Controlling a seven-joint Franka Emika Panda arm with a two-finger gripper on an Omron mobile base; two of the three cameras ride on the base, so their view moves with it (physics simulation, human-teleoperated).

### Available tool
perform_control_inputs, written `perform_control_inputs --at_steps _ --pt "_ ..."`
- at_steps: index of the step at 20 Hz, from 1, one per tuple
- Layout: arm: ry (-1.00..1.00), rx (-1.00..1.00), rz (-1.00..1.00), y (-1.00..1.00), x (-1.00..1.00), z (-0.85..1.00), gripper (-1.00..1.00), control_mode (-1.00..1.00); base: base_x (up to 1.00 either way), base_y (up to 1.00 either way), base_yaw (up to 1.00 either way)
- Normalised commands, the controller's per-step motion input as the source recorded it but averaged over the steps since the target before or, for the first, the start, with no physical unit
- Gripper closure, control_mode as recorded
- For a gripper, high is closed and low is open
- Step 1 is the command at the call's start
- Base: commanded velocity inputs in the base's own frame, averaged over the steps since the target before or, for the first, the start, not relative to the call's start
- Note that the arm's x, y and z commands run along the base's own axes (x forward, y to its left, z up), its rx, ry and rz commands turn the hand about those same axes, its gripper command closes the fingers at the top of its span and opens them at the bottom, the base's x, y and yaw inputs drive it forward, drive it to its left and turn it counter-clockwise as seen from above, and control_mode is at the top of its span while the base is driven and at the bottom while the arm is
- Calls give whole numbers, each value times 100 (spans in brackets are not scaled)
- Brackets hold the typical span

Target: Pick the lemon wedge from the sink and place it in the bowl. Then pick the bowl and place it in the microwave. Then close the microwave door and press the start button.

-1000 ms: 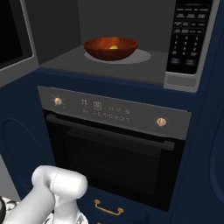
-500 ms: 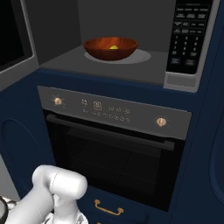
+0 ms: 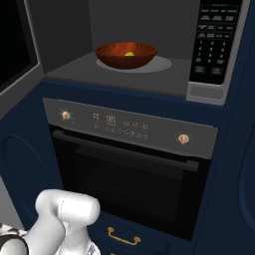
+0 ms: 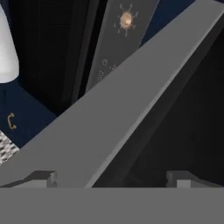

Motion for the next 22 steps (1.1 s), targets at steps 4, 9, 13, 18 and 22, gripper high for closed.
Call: perform_control_inputs --at_steps 4,9,13,18,22 --pt "-2 31 32 -100 -4 17 -100 -100 0 0 0" --pt "-7 22 30 -90 5 6 -100 -100 0 0 0" --pt "-9 12 19 -57 45 0 -100 -100 0 0 0" --pt "-3 3 3 -3 95 -10 -100 -100 0 0 0" --pt "-4 0 0 0 99 -15 -100 -100 0 0 0"
